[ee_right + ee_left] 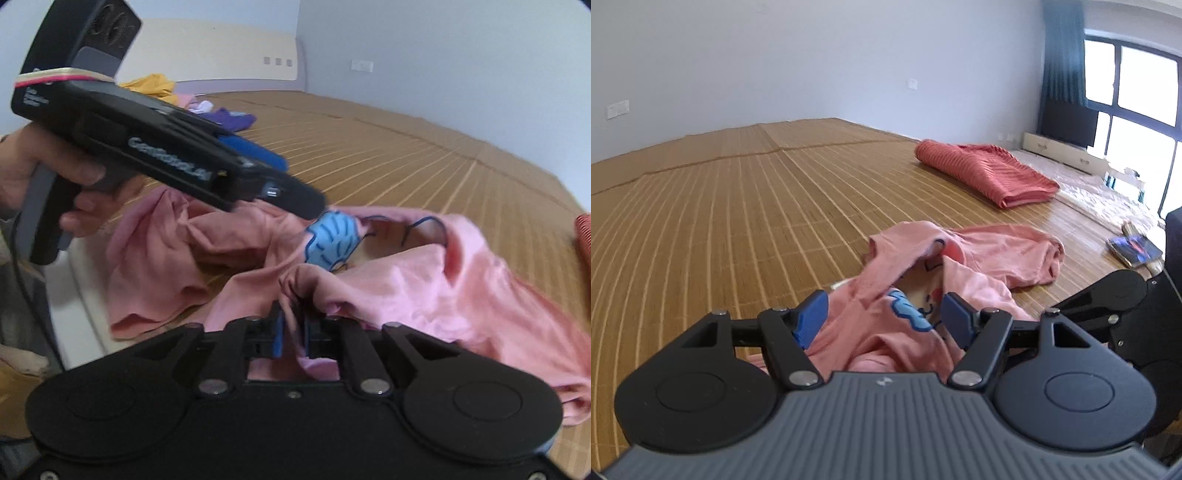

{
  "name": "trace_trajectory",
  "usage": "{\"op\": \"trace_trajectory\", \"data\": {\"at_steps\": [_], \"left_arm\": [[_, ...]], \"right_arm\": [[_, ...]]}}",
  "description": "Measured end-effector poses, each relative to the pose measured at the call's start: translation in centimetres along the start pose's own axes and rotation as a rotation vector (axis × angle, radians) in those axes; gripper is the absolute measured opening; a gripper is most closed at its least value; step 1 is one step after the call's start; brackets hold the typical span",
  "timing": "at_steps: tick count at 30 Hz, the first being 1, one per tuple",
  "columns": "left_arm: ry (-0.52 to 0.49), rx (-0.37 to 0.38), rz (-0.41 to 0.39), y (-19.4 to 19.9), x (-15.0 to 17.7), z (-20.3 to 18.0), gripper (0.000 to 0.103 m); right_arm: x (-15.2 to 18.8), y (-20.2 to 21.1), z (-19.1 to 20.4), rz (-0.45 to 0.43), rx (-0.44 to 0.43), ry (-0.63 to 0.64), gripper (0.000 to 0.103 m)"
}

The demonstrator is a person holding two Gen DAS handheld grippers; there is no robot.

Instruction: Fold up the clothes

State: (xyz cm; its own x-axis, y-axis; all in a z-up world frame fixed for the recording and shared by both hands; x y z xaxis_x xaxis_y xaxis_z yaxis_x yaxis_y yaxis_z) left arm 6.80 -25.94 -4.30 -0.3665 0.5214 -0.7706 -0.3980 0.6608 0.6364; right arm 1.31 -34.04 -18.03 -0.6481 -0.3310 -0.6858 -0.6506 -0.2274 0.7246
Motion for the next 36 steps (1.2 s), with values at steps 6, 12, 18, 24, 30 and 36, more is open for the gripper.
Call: {"op": "trace_trajectory", "data": {"at_steps": [6,12,18,24,30,36], "left_arm": [[-0.051,-0.018,0.092,-2.3,1.5,-0.9,0.073],[-0.041,-0.058,0.173,-4.3,2.9,-0.1,0.073],[-0.040,-0.068,0.176,-4.4,2.9,-0.1,0.076],[-0.040,-0.080,0.182,-4.7,2.9,-0.4,0.076],[-0.040,-0.084,0.183,-4.7,3.1,-0.4,0.077],[-0.037,-0.082,0.182,-4.5,3.3,-0.2,0.077]], "right_arm": [[0.6,0.7,1.0,-0.004,-0.072,0.010,0.041],[1.2,2.4,0.1,0.001,-0.135,-0.023,0.045],[0.9,6.6,-2.5,-0.047,-0.180,-0.095,0.052],[2.9,10.1,-7.7,-0.058,-0.004,-0.190,0.061],[6.5,7.6,-11.7,0.077,0.124,-0.329,0.061],[6.2,5.1,-10.1,0.072,0.032,-0.292,0.061]]}}
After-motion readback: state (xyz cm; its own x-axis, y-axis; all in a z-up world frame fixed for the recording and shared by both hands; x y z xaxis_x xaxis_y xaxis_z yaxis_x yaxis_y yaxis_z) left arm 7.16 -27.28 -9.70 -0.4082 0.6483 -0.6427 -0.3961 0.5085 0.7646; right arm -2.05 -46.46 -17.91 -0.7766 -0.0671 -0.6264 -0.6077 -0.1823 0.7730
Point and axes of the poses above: each gripper's, at about its wrist camera, not at the fingertips, and y roughly against the way its jaws point, z to its left, x to its underside, the point moved 10 cm from there along -y, roughly the way its jaws point, and after that the axes turned 11 degrees about z, right-handed, at the moved point
